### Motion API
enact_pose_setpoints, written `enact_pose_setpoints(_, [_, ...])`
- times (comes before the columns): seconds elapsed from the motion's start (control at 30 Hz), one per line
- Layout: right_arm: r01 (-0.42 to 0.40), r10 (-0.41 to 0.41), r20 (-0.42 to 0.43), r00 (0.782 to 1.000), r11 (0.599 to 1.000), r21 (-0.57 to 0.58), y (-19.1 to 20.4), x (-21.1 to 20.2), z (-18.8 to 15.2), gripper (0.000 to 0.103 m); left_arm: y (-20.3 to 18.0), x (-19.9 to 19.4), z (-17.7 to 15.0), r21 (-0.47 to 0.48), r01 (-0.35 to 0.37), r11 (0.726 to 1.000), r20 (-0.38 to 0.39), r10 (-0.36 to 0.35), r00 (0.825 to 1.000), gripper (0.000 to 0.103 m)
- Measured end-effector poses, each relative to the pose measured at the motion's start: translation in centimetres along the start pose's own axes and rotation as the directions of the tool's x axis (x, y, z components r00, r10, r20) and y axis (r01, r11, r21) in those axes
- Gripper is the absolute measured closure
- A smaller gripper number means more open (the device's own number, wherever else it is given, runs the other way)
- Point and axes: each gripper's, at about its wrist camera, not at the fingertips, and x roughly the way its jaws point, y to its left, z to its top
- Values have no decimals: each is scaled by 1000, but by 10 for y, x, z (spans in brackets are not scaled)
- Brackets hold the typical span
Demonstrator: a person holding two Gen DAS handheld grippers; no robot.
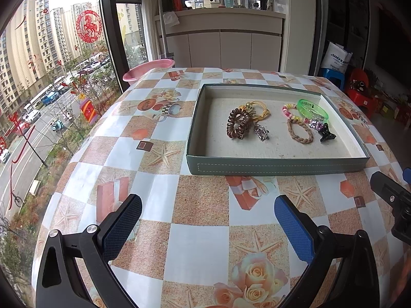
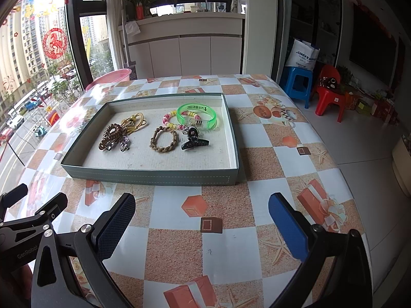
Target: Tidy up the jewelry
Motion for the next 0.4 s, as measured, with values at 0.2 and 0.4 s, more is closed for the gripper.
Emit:
enact_pose_setpoints(0.2, [1,-1,0,1000,1000,-1,0,0,0,0,-1,0,0,1,3,1000,-1,-3,1000,0])
enact_pose_setpoints(0.4, [1,-1,-1,1000,1000,0,0,0,-1,0,1,1,0,-9,10,1000,1,-10,1000,0])
